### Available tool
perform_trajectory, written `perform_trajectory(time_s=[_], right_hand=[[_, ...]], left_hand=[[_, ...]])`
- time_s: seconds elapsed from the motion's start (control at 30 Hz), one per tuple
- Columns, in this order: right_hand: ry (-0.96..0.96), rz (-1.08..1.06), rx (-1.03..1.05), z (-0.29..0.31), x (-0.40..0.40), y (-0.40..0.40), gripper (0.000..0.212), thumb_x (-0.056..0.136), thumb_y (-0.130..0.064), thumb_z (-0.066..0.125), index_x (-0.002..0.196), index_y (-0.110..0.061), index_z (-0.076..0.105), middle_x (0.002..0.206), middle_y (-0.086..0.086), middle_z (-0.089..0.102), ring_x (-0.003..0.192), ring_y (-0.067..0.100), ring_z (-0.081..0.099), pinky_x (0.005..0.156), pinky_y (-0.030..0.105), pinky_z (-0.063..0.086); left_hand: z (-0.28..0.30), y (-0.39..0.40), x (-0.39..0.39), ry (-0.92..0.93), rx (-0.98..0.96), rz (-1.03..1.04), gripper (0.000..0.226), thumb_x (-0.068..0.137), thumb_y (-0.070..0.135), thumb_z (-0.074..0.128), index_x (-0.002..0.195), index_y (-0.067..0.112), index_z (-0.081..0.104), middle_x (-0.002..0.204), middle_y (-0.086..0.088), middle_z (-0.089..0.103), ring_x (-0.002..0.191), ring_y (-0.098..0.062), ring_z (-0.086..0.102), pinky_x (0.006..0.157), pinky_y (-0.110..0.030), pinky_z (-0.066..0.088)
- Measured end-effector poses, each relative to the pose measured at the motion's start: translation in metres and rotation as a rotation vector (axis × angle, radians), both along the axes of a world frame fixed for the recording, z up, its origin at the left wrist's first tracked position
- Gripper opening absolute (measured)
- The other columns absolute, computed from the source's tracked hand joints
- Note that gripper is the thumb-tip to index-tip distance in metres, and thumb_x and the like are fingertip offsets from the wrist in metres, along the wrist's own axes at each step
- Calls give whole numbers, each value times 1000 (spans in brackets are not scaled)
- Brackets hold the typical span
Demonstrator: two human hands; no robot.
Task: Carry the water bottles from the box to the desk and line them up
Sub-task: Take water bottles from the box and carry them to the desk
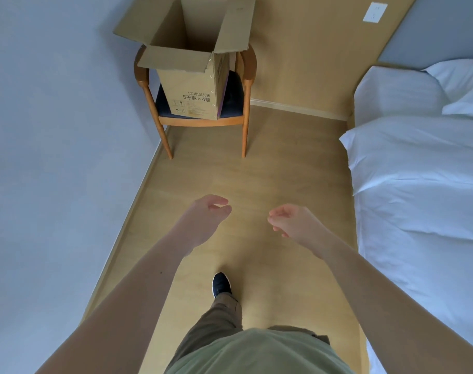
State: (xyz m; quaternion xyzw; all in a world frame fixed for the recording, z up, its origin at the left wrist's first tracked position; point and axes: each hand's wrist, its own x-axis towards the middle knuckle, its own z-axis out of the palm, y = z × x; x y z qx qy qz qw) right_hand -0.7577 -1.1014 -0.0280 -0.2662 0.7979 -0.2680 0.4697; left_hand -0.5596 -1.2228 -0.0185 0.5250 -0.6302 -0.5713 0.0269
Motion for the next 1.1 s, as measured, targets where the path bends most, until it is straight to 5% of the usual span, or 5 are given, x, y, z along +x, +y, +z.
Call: perform_trajectory(time_s=[0.2,0.57,0.93,1.1], right_hand=[[43,34,-17,12,1,-94,25,98,-26,63,118,-12,69,107,7,72,90,18,64,84,30,53],[27,33,-26,7,-34,-215,8,94,-39,64,99,-34,67,100,-6,72,87,12,65,71,25,47],[-45,94,-104,13,-87,-385,17,95,-34,63,111,-30,67,97,-7,73,82,8,65,70,22,49],[-65,130,-137,13,-114,-447,17,95,-33,62,112,-30,66,99,-10,72,94,6,68,85,25,55]], left_hand=[[0,-81,-7,2,2,-24,20,97,39,59,117,37,64,109,6,69,107,-15,64,103,-45,52],[12,-200,-35,35,-68,-40,27,100,38,57,126,31,63,108,6,70,108,-15,66,103,-47,52],[24,-342,-93,-9,-64,8,21,99,37,60,120,32,64,105,5,72,103,-19,70,98,-47,56],[26,-396,-120,1,-35,44,24,99,33,58,122,31,64,106,8,71,103,-12,69,98,-41,56]])
